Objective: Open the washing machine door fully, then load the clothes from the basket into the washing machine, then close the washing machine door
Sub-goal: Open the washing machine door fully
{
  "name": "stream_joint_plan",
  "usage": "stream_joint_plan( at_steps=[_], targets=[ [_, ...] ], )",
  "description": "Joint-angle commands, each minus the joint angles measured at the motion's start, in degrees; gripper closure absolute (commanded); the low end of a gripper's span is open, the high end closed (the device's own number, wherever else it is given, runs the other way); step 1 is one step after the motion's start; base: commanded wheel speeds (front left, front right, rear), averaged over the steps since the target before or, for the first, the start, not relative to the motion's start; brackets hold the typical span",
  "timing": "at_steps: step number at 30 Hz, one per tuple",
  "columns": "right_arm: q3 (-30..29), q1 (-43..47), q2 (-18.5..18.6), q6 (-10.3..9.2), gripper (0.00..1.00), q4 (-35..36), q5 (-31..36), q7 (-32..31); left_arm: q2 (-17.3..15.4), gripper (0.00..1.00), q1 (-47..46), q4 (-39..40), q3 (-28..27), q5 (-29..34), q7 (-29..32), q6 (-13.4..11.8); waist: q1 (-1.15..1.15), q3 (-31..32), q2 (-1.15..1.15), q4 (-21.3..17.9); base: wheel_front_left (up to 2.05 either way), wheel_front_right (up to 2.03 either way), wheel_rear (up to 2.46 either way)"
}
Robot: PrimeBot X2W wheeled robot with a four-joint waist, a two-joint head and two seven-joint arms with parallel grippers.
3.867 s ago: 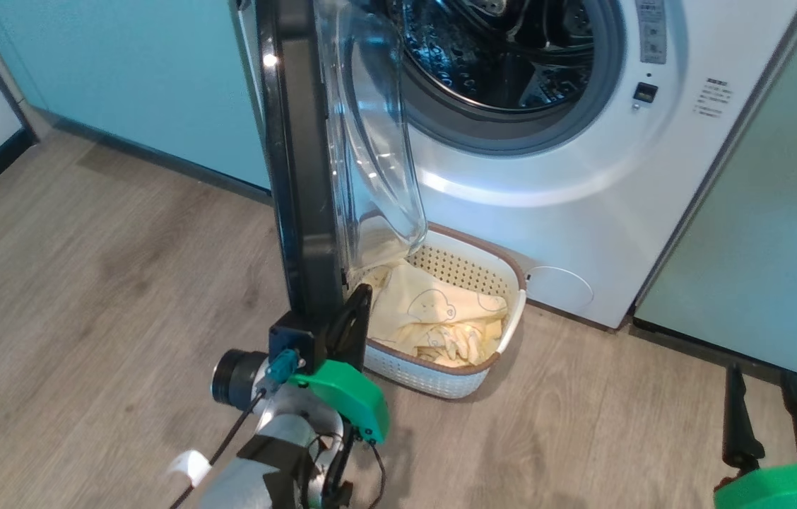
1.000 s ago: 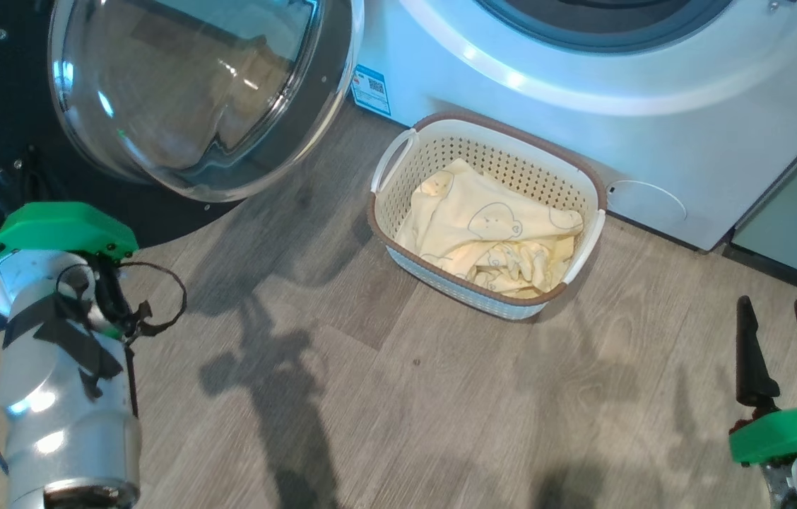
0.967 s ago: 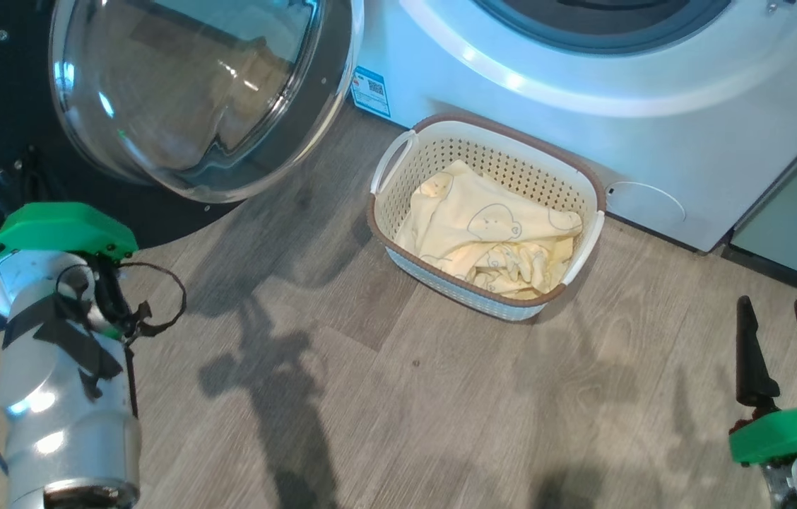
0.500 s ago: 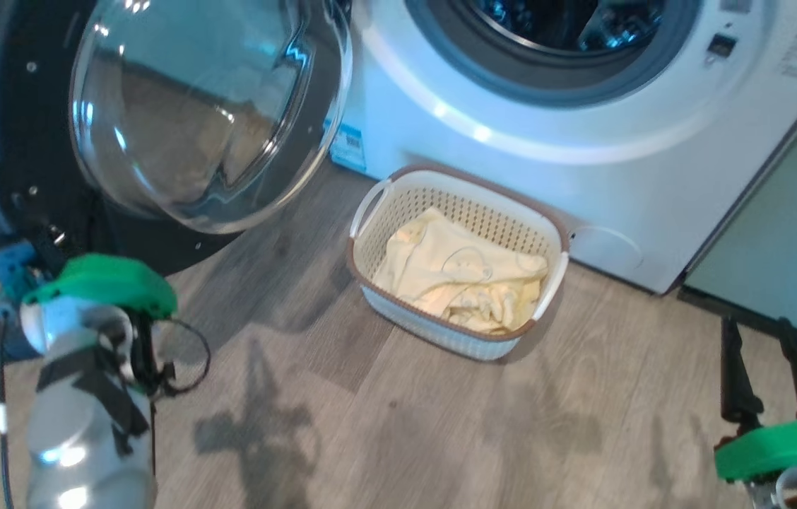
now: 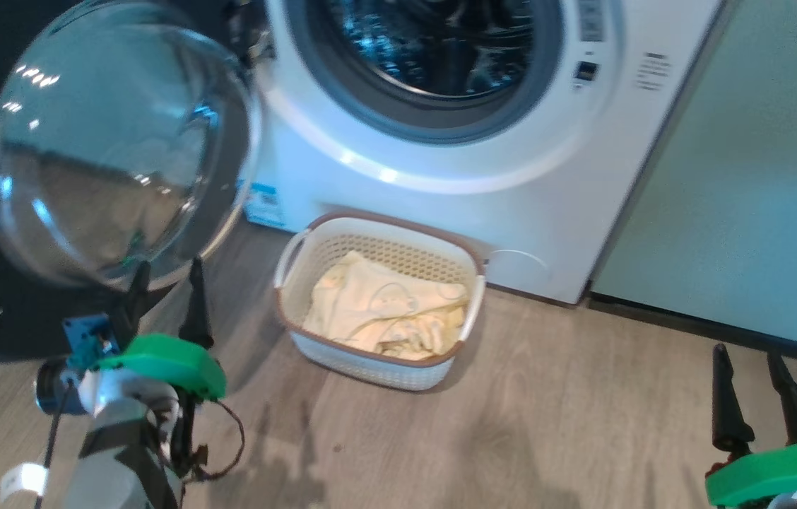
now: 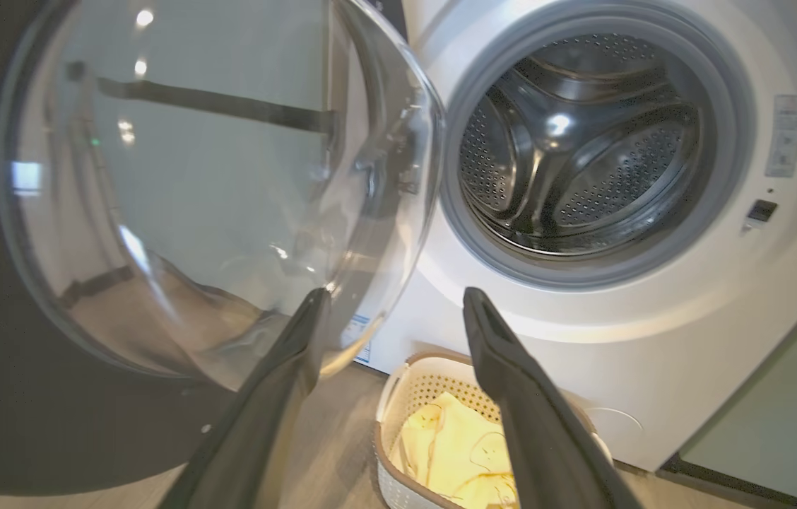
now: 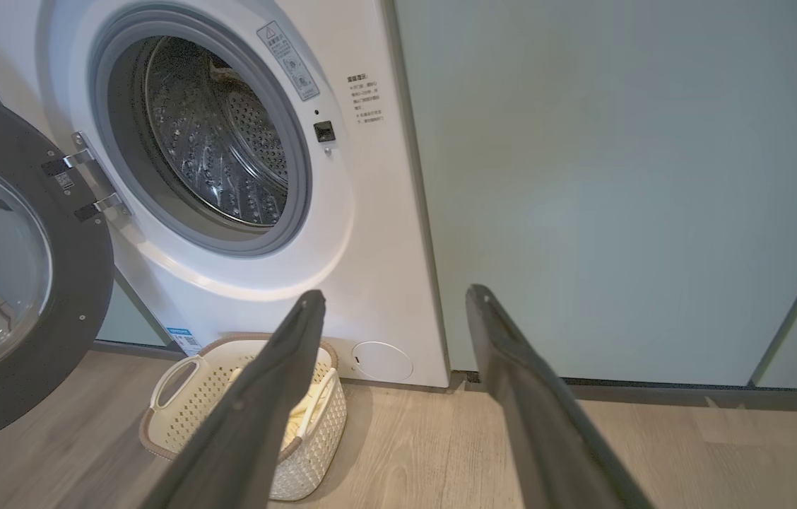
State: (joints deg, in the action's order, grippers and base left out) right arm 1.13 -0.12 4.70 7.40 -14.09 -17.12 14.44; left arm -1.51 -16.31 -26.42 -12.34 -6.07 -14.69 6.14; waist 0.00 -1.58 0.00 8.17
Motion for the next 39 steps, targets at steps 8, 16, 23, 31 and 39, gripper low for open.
stream_joint_plan(
  at_steps=[8,16,23,31,39],
  targets=[
    [0.22,0.04,0.13,0.09,0.0,2.6,0.69,0.56,-1.41,0.0,0.12,1.88,0.94,0.26,-0.3,0.43,0.0,1.68,0.0,-8.3,0.0,0.0,0.0],
    [-0.42,0.66,0.06,0.09,0.0,3.21,1.16,0.56,-2.18,0.0,-0.23,0.07,2.71,-0.41,-0.3,1.0,0.0,2.36,0.0,-13.03,0.0,0.0,0.0],
    [-0.78,1.06,0.03,0.09,0.0,3.7,1.82,0.56,-2.62,0.0,-0.27,-0.62,3.68,-1.17,-0.3,1.2,0.0,2.78,0.0,-14.46,0.0,0.0,0.0],
    [-0.24,0.91,0.54,0.09,0.0,4.08,2.85,0.56,-2.71,0.0,-0.19,-1.95,4.52,-1.44,-0.3,1.28,0.0,3.1,0.0,-14.64,0.0,0.0,0.0],
    [0.45,0.64,0.85,0.09,0.0,4.32,3.32,0.56,-2.54,0.0,-0.15,-2.25,4.93,-1.63,-0.3,1.31,0.0,3.09,0.0,-14.16,0.0,0.0,0.0]
  ],
)
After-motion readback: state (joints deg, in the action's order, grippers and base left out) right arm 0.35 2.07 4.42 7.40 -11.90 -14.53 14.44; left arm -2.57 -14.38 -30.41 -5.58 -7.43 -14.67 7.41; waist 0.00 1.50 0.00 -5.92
